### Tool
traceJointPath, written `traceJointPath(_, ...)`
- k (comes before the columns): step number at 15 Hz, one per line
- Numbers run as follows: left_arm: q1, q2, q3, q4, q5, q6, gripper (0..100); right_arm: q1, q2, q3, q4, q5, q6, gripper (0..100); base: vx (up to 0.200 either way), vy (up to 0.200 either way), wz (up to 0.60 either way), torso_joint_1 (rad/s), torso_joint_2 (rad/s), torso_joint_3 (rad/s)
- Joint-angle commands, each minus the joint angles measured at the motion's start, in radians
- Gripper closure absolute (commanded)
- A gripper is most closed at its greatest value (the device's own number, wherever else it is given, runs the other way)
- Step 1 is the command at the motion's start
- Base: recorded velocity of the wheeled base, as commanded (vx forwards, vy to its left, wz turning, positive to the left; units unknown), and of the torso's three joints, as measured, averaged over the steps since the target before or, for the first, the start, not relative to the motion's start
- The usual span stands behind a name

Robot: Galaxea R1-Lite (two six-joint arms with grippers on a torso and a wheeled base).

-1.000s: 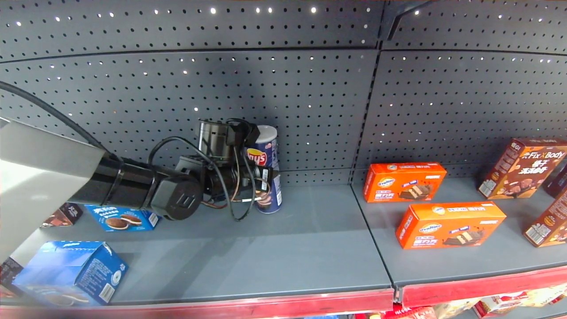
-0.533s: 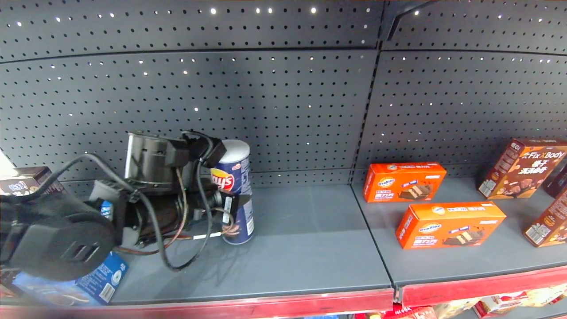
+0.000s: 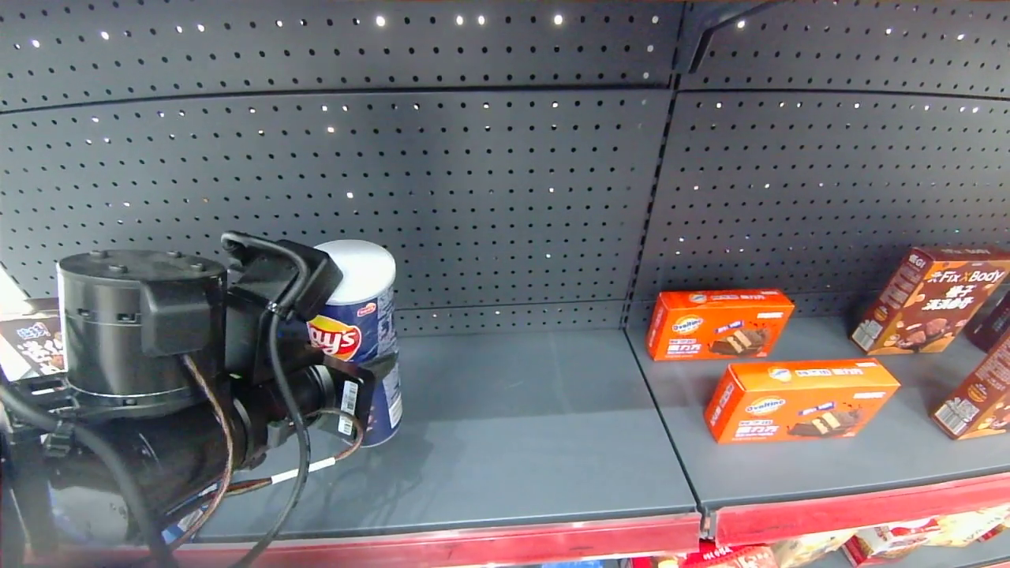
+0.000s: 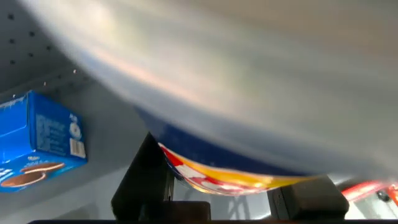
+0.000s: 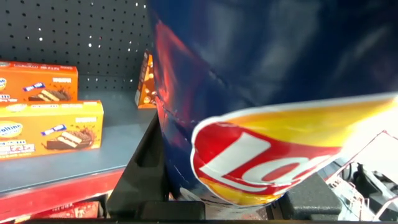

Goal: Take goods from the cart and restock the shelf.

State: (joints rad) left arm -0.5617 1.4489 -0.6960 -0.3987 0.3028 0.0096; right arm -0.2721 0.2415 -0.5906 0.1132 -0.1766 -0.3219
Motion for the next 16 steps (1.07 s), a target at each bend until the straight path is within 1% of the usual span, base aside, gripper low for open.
traceJointPath(1,-0.078,-0.002,0.001,-0.015,0.082,-0.005,100,0.001,-0.01,-0.008,0.0,0.0,0.0,100,0.0,0.0,0.0,0.0,0.0,0.0)
traceJointPath(2,-0.118,0.022,0.001,-0.058,0.164,-0.028,100,0.001,-0.01,-0.012,0.0,0.0,0.0,100,0.0,0.0,0.0,0.0,0.0,0.0)
traceJointPath(3,-0.156,0.053,0.0,-0.114,0.23,-0.06,100,0.001,-0.01,-0.012,0.002,0.0,0.0,100,0.0,0.0,0.0,0.0,0.0,0.0)
traceJointPath(4,-0.202,0.097,-0.004,-0.183,0.309,-0.089,100,0.001,-0.01,-0.012,0.0,0.0,0.0,100,0.0,0.0,0.0,0.0,0.0,0.0)
traceJointPath(5,-0.231,0.116,0.0,-0.209,0.342,-0.095,100,0.001,-0.01,-0.012,0.0,0.0,0.0,100,0.0,0.0,0.0,0.0,0.0,0.0)
traceJointPath(7,-0.273,0.131,0.012,-0.209,0.345,-0.102,100,0.004,-0.01,-0.012,0.002,0.0,0.0,100,0.0,0.0,0.0,0.0,0.0,0.0)
traceJointPath(8,-0.288,0.14,0.019,-0.209,0.346,-0.114,100,0.004,-0.01,-0.012,0.0,0.0,0.0,100,0.0,0.0,0.0,0.0,0.0,0.0)
traceJointPath(10,-0.343,0.166,0.021,-0.209,0.377,-0.161,100,0.004,-0.01,-0.011,0.002,0.0,0.0,100,0.0,0.0,0.0,0.0,0.0,0.0)
traceJointPath(11,-0.351,0.169,0.023,-0.207,0.388,-0.175,100,0.004,-0.01,-0.011,0.0,0.0,0.0,100,0.0,0.0,0.0,0.0,0.0,0.0)
traceJointPath(14,-0.351,0.171,0.05,-0.207,0.401,-0.181,100,0.004,-0.028,0.0,0.002,0.0,0.0,100,0.0,0.0,0.0,0.0,0.0,0.0)
traceJointPath(16,-0.351,0.185,0.049,-0.207,0.42,-0.191,100,0.004,-0.03,0.008,0.002,0.0,0.0,100,0.0,0.0,0.0,0.0,0.0,0.0)
